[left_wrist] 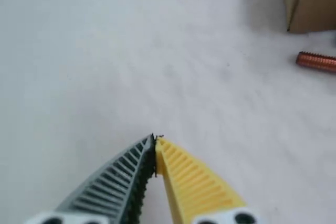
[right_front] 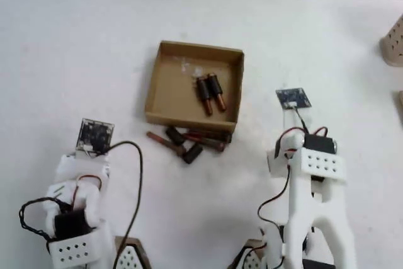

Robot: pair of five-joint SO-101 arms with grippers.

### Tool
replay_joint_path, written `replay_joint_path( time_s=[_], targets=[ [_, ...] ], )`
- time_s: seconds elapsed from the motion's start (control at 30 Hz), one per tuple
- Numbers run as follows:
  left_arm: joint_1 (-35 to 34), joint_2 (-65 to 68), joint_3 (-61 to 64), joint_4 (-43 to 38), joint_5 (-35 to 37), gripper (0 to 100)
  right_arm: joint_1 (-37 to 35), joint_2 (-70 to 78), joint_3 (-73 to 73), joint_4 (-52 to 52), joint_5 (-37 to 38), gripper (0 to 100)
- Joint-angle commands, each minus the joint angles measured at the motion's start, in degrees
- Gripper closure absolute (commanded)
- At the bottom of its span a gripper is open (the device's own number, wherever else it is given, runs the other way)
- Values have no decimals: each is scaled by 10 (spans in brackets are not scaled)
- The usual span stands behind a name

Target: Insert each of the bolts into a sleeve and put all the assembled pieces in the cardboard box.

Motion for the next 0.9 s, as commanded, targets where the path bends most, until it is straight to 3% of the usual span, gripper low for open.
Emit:
replay_joint_path(
  time_s=[0.0,0.1,0.23,0.53,0.7,0.87],
  targets=[
    [12,104,-92,-2,11,977,32,-15,0,-7,6,981],
    [25,216,-168,-3,13,976,56,-4,6,-8,8,981],
    [72,372,-259,0,12,976,95,10,21,-15,80,981],
    [241,604,-375,-2,-6,940,196,19,88,-95,169,981],
    [322,663,-409,-1,-127,841,197,19,92,-95,175,981],
    [384,667,-389,-5,-317,839,196,14,98,-96,176,981]
  ],
)
